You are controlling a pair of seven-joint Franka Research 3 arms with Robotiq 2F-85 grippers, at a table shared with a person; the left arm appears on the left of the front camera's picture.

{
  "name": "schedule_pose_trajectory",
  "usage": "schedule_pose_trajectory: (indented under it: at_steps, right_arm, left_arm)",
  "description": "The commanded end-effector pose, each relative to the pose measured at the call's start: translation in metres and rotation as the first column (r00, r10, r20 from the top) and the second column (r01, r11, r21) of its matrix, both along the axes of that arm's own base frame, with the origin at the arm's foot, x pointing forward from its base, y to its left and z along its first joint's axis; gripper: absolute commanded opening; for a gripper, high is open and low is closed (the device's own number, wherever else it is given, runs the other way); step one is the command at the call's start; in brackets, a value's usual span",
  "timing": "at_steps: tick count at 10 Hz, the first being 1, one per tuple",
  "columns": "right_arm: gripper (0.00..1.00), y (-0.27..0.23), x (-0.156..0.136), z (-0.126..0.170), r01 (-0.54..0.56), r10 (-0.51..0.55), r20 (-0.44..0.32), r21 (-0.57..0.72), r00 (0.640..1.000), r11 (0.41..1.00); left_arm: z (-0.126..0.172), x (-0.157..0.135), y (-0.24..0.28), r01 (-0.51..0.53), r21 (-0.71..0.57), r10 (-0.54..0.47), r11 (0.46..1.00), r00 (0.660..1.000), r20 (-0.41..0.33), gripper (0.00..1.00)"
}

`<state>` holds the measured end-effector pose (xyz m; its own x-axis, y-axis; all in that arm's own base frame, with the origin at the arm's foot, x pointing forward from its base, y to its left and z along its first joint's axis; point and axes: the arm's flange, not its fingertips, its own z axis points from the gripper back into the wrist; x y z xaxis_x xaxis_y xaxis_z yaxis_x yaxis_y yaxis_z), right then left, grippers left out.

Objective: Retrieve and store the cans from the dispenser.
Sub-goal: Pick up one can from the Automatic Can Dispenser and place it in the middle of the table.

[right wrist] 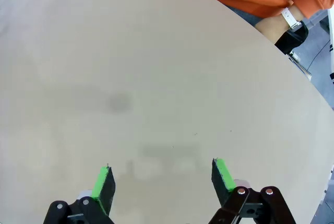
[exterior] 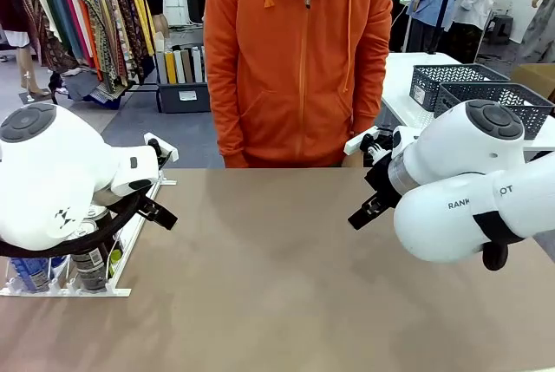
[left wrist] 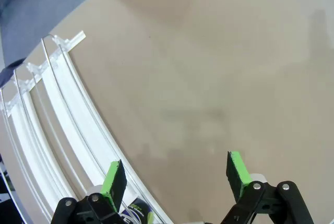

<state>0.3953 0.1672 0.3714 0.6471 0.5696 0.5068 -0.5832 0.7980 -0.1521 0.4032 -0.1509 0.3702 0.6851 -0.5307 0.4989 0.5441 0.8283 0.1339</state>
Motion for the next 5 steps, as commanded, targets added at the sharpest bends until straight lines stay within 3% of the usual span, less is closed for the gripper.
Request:
schedule_pose_trajectory:
  at_steps: [1, 5]
  right_arm:
    - [1.0, -0.0001, 0.0, 0.0, 0.0, 0.0, 0.0, 0.0, 1.0, 1.0]
    - [1.0, -0.0001, 0.0, 0.0, 0.0, 0.0, 0.0, 0.0, 1.0, 1.0]
  left_arm:
    - [0.0002, -0.0001, -0.0001, 0.001, 0.0, -0.001, 1.0, 1.0, 0.001, 1.0]
    - [0.0002, -0.0001, -0.0001, 0.001, 0.0, -0.001, 1.0, 1.0, 0.001, 1.0]
